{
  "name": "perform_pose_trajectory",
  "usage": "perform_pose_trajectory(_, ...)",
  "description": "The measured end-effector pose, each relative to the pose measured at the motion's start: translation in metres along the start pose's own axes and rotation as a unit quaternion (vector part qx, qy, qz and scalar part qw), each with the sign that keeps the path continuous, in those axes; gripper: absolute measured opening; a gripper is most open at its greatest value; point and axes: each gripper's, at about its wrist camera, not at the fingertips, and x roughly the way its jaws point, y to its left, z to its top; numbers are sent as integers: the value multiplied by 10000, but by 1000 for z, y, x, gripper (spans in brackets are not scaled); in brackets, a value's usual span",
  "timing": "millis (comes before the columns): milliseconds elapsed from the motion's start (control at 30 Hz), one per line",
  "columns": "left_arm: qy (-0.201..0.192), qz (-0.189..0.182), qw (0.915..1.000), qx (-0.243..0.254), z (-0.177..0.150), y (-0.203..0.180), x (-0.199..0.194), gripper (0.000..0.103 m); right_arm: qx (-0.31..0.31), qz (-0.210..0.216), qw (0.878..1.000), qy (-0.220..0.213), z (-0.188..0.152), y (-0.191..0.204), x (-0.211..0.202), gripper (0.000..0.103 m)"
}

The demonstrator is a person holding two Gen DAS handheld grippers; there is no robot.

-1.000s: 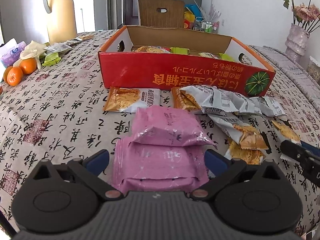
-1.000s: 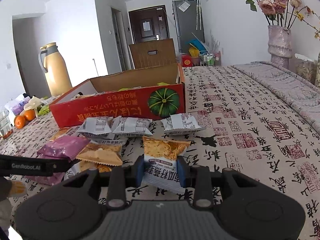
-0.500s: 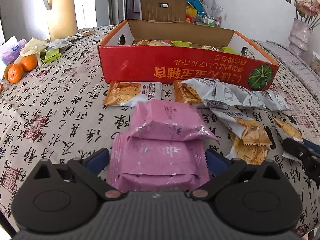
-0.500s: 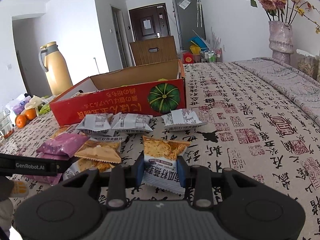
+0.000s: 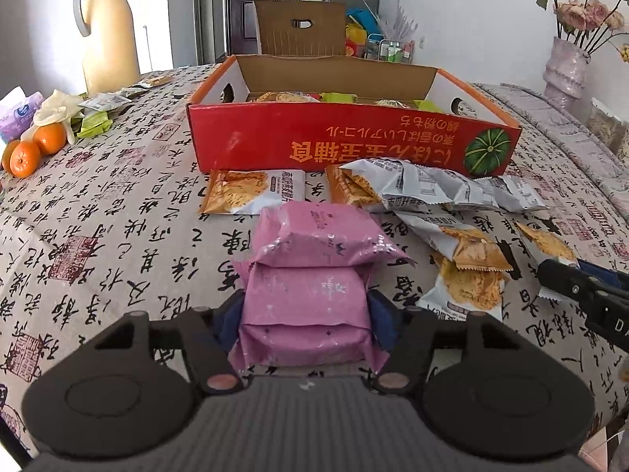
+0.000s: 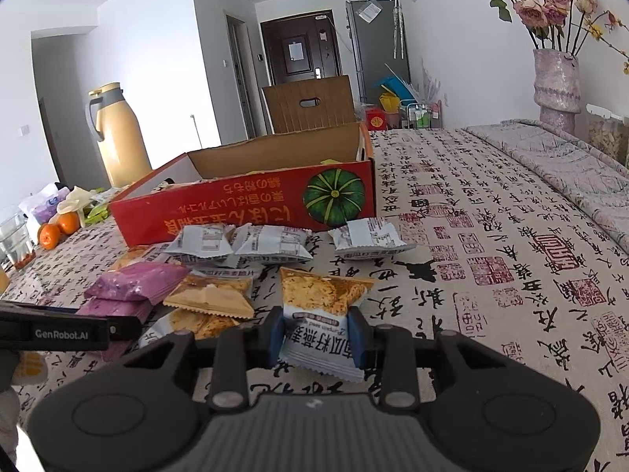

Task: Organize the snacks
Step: 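Lift both held snacks and carry them over the cardboard box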

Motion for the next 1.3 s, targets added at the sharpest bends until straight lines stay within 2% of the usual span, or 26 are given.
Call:
perform_pose_trajectory(167,-134,-82,9999,40,-4,2,-12,64,-36,17,10000,-70,0,4,-8,33)
perform_pose_trajectory(367,-522,-142,9984,151,-5,0,-41,64,-102,67,9998,-183,1,10,-20,33)
perform_pose_trajectory(667,-954,-74,9952,205,10,0,-65,64,-222,213,9986,-420,11,21,-32,33)
perform_pose_trajectory(1033,-1267,-60,9917,211,44,2,-60,64,-347,253,9974,-582,38,31,-18,33)
perform_pose_trajectory(1300,-1469,-18,9891,133,83,4,-42,64,-382,214,9963,-744,68,32,5,33)
